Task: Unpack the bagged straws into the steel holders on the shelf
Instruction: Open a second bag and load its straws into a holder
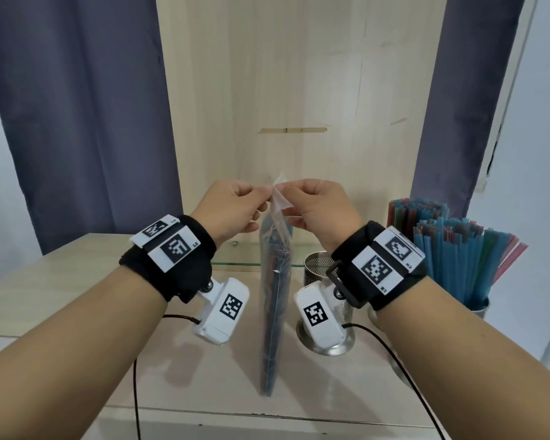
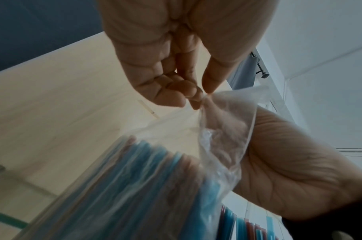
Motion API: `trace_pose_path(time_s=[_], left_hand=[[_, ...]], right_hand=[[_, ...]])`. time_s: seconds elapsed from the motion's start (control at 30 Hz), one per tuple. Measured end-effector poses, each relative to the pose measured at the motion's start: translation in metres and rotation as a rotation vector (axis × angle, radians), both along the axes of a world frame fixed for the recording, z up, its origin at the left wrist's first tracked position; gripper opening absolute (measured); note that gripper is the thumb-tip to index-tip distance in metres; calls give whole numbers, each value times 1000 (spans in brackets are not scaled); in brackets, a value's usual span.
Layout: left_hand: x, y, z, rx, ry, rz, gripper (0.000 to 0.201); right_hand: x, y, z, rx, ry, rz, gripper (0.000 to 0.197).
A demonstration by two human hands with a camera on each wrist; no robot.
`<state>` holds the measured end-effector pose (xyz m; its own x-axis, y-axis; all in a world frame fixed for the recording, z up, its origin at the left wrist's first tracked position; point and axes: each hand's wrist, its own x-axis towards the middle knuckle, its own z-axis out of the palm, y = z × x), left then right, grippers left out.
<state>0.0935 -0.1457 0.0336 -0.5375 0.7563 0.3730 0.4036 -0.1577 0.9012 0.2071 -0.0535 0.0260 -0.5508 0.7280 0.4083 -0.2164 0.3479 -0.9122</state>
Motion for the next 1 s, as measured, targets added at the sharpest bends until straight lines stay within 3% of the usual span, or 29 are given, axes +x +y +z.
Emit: trace_pose_path(time_s=[0.13, 0.27, 0.43, 0.6, 0.73, 0.83, 0.93, 1.0], left_hand=[[2, -2, 1, -1, 37, -18, 28], [4, -2, -5, 27, 138, 46, 13], [10, -2, -5, 34, -100, -37, 24], [5, 0, -6, 27, 80, 94, 20], [6, -1, -8, 3, 198, 160, 20], [9, 2, -12, 7, -25, 79, 21], [16, 1, -14, 24, -378, -168, 19], [16, 2, -15, 30, -425, -205, 21]], right_hand=[[1, 0, 6, -89, -64, 42, 11], [2, 0, 6, -84, -60, 37, 9], [-1, -6, -3, 20, -90, 9, 15], [-1, -9, -7, 154, -142, 7, 34], [-5, -10, -12, 286, -196, -49, 27], [-6, -8, -16, 309, -163, -66, 24], [-4, -8, -18, 311, -148, -86, 23], [-6, -6, -19, 262, -128, -74, 25]])
